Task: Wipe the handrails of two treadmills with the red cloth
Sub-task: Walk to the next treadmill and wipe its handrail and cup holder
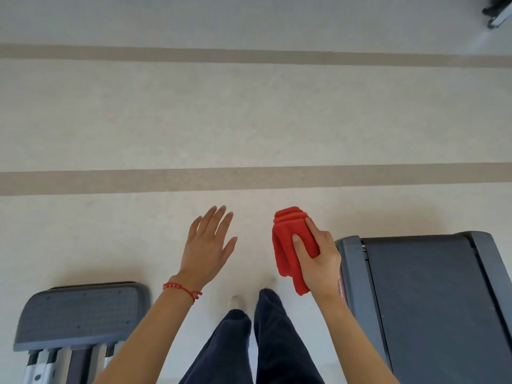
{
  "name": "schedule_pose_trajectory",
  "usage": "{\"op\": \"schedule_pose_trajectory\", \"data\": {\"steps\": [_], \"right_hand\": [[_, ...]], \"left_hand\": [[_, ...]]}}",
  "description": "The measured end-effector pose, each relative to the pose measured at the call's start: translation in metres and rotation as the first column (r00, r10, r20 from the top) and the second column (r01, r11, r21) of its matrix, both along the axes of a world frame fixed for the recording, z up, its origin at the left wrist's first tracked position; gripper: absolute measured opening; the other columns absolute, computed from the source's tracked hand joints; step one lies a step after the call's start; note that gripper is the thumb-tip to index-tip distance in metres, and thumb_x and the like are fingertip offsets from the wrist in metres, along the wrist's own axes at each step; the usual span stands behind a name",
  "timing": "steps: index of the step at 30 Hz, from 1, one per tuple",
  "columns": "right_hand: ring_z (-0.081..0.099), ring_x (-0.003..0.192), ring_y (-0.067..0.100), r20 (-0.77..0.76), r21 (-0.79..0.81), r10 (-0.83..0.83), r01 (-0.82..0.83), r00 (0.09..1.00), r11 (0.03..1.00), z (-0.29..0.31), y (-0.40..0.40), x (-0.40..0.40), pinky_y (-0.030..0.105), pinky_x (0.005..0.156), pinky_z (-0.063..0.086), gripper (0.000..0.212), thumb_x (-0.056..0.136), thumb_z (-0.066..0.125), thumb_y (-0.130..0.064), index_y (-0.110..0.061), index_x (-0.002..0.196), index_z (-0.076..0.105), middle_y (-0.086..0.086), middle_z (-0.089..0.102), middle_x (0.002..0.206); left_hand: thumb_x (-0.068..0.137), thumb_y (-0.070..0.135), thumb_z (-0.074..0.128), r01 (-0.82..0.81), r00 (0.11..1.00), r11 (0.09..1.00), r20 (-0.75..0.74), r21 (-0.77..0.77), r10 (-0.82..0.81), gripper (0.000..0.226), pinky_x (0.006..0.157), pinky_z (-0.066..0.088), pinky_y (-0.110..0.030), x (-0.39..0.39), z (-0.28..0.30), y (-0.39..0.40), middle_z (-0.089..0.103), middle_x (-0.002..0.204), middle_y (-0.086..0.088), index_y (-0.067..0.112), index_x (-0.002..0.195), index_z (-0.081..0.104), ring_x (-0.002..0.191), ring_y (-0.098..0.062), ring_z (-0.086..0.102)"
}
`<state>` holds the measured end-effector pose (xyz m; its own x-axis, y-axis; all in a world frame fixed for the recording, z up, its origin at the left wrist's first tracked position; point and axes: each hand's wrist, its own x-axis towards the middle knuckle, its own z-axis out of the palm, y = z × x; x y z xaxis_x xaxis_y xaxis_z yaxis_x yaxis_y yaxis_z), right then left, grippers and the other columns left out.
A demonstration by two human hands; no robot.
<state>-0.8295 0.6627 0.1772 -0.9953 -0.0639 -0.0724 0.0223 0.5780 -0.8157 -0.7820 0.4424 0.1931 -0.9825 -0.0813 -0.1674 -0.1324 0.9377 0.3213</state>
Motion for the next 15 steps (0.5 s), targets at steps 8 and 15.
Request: {"op": "schedule_pose_trajectory", "data": {"steps": [8,15], "right_hand": [[0.055,0.086,-0.002,-0.002,-0.023,-0.042,0.042,0.999,0.999,-0.005,0.009,-0.106,0.011,0.070,0.042,0.043,0.086,0.058,-0.036,-0.027,0.128,0.051,-0.008,0.054,0.103],[0.053,0.083,-0.004,-0.018,0.008,-0.073,0.073,0.997,0.997,0.003,0.025,-0.197,0.007,0.069,0.038,0.042,0.086,0.060,-0.031,-0.025,0.127,0.052,-0.008,0.054,0.101]], "left_hand": [[0.098,0.044,0.012,0.037,0.999,0.999,-0.005,0.008,-0.037,0.067,0.092,0.045,-0.054,-0.108,-0.005,0.014,0.057,0.126,-0.020,0.000,0.122,0.056,0.117,-0.037,0.053],[0.097,0.046,0.010,0.100,0.995,0.995,0.010,-0.022,-0.100,0.069,0.091,0.045,-0.053,-0.203,0.002,0.031,0.058,0.126,-0.019,0.002,0.120,0.057,0.116,-0.037,0.054]]}}
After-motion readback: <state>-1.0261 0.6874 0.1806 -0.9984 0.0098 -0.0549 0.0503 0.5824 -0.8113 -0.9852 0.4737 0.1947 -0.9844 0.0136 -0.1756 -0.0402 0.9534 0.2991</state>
